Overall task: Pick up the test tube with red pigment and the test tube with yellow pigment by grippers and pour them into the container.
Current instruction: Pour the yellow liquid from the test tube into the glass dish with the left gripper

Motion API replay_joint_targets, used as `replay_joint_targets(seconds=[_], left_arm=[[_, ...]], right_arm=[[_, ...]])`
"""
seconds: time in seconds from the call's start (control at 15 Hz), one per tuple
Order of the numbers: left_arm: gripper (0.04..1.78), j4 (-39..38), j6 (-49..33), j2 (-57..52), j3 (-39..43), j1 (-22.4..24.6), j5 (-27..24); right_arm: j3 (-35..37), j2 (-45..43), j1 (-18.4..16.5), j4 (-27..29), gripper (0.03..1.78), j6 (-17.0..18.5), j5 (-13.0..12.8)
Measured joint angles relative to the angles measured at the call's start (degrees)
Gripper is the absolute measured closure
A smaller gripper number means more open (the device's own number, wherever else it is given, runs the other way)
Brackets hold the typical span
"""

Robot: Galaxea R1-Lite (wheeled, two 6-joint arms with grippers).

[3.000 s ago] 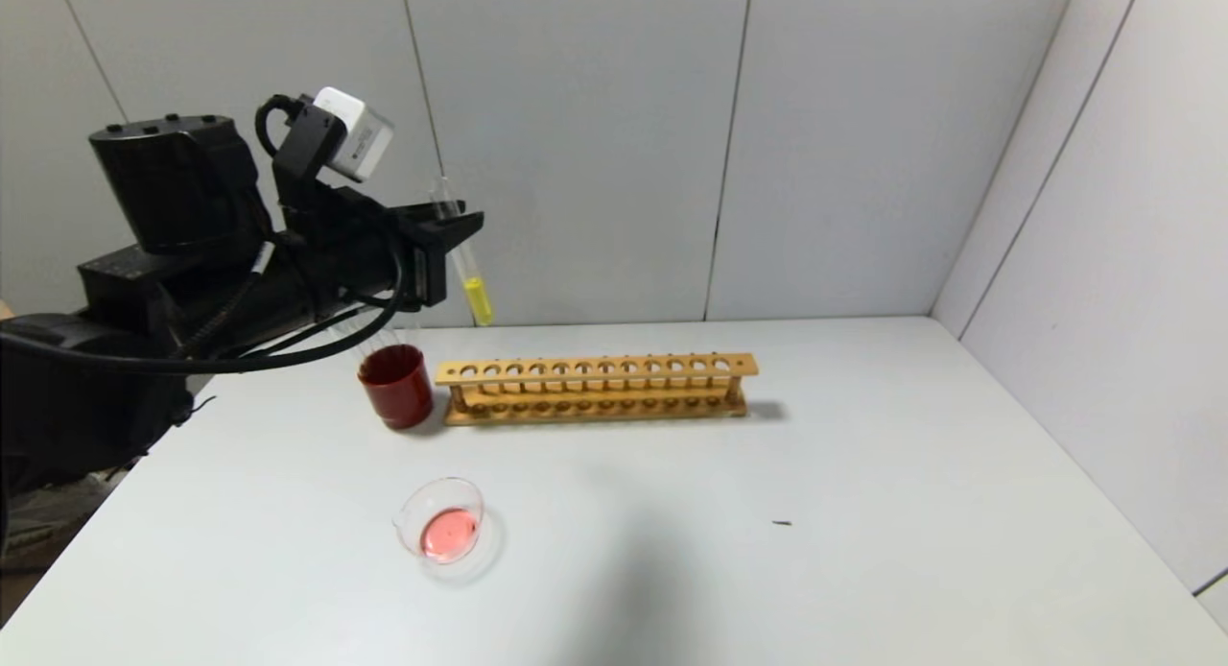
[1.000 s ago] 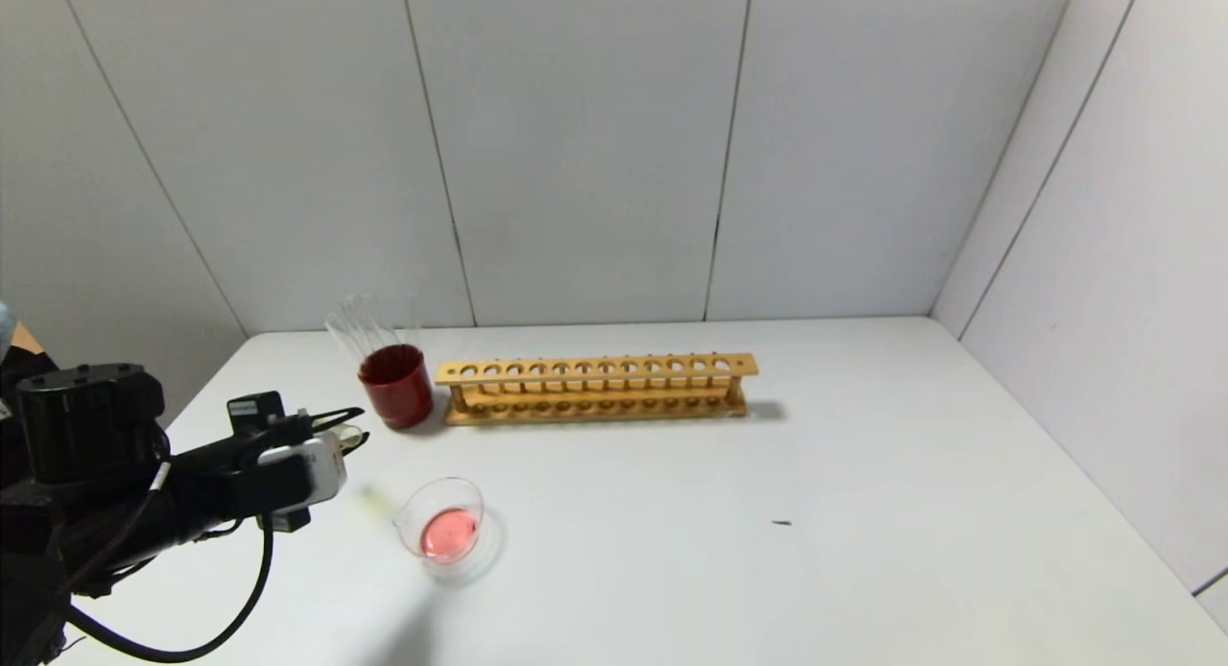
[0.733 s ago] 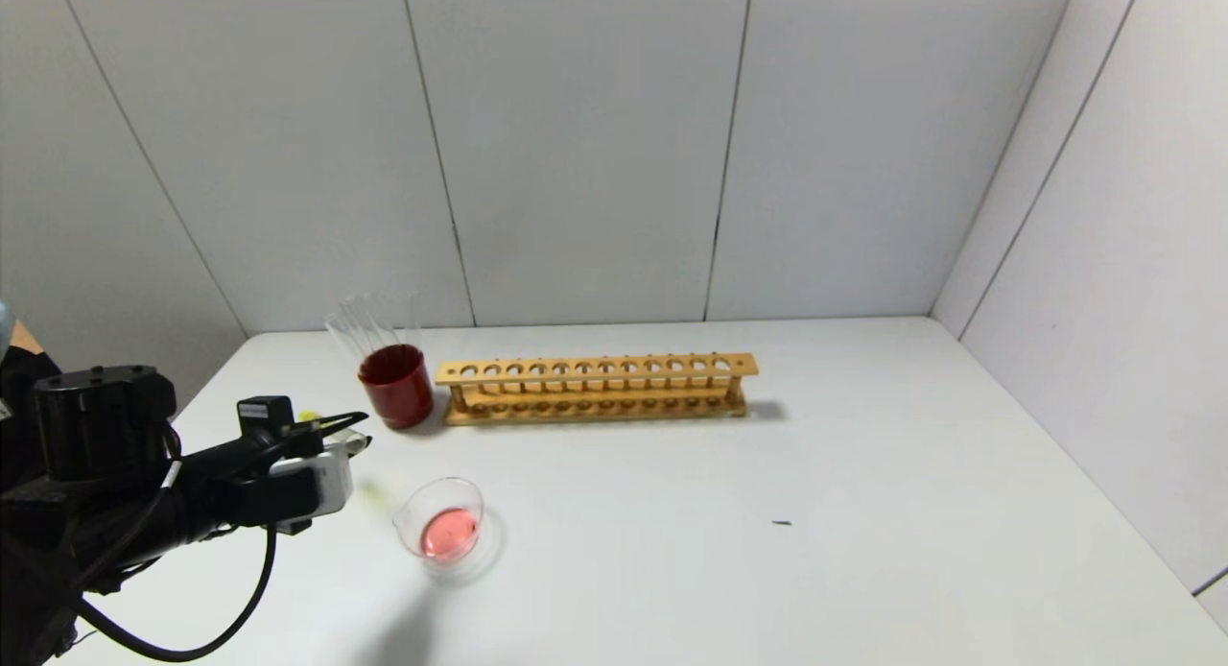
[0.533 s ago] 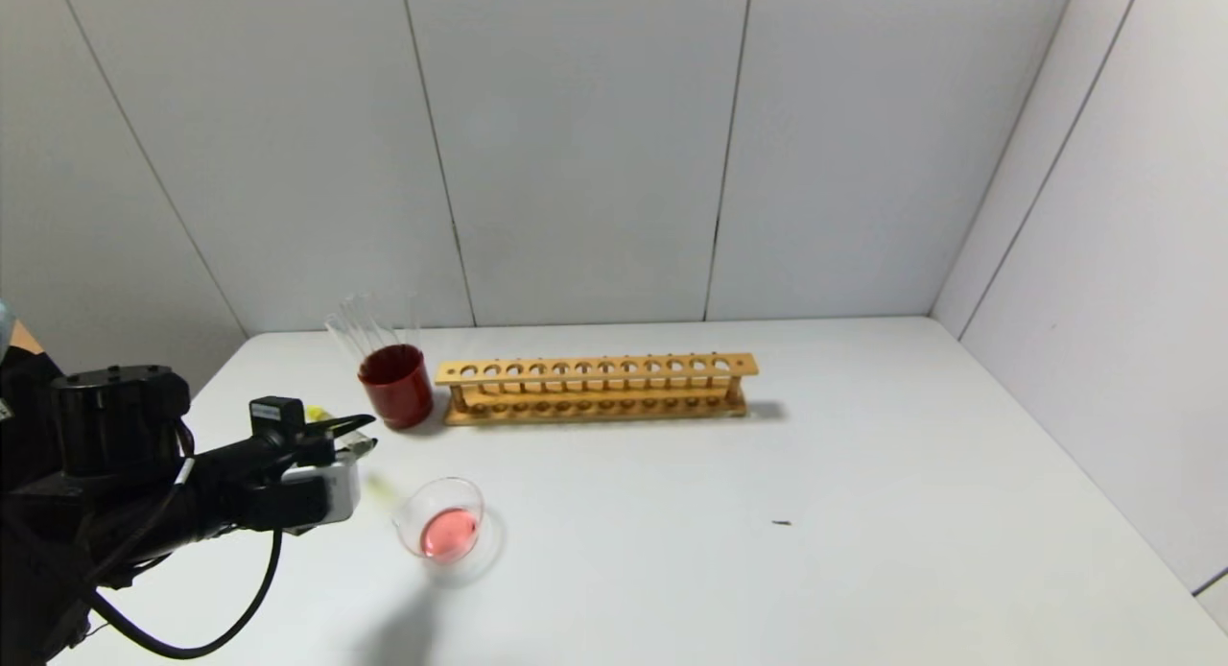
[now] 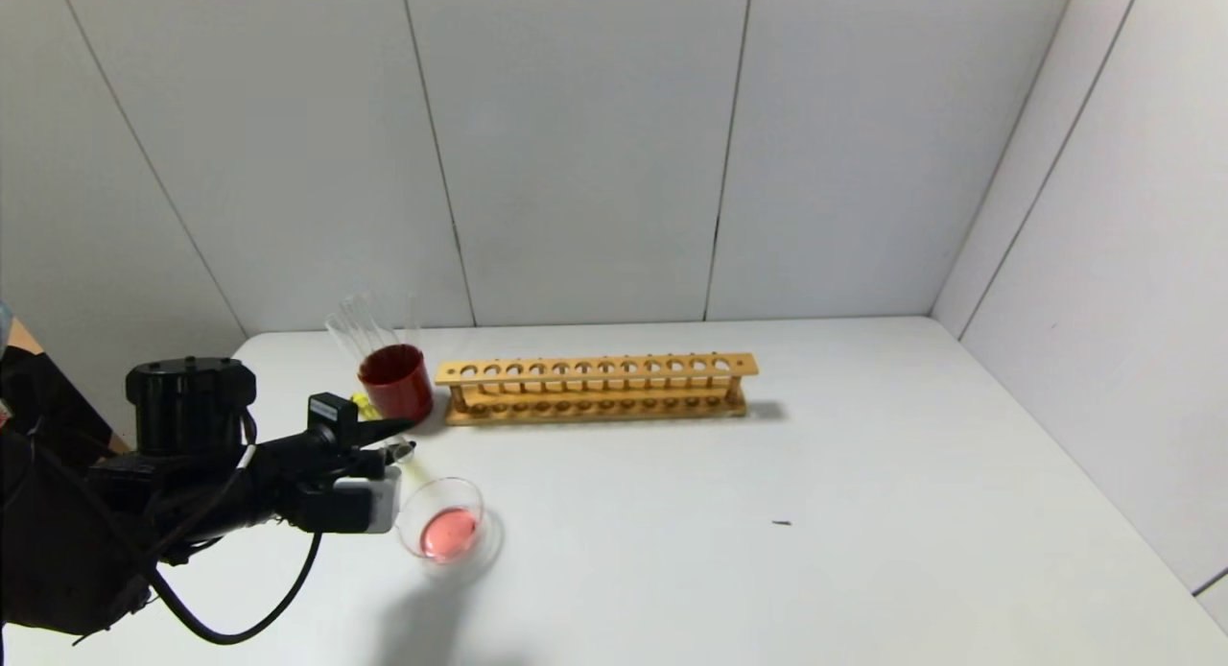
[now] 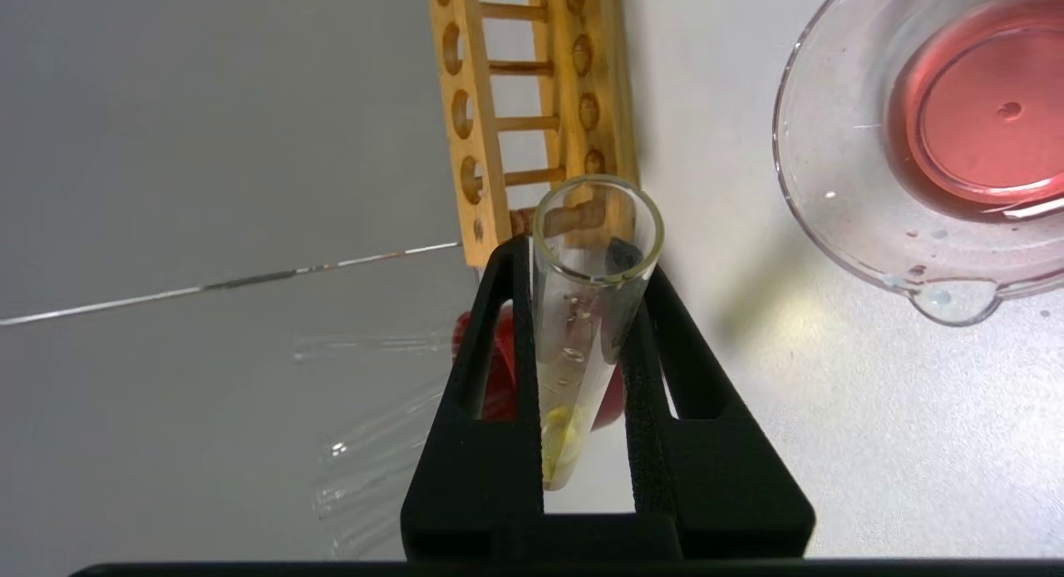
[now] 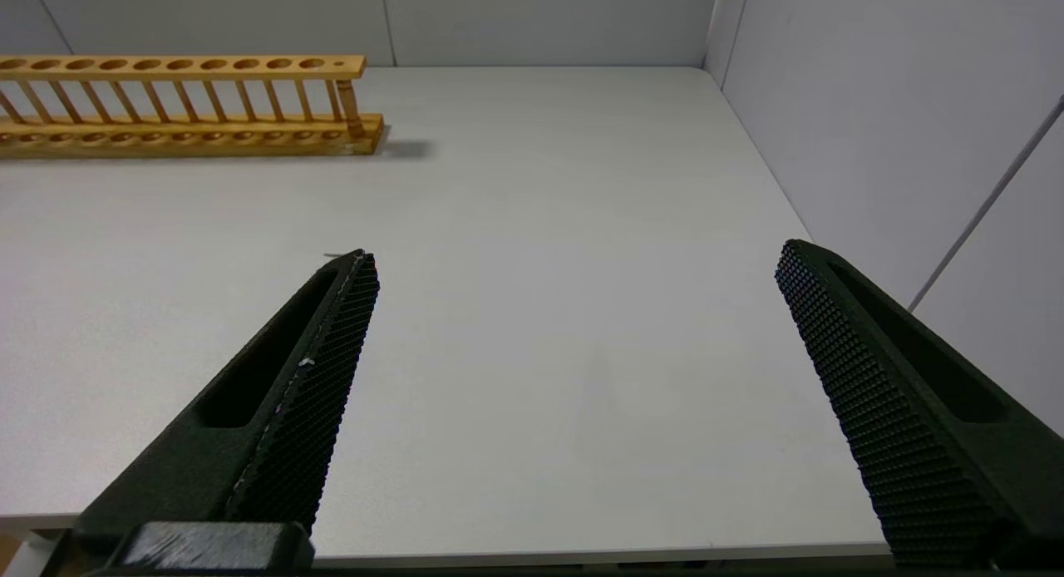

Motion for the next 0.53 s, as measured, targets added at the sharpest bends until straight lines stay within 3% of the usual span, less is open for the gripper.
replay_joint_targets(seconds=[0.53], left_arm=[[1.49, 2.3, 8.9, 0.2, 0.3, -0.8, -0.6]], right_arm=[[0.0, 0.0, 0.0, 0.0, 0.06, 0.0, 0.0]])
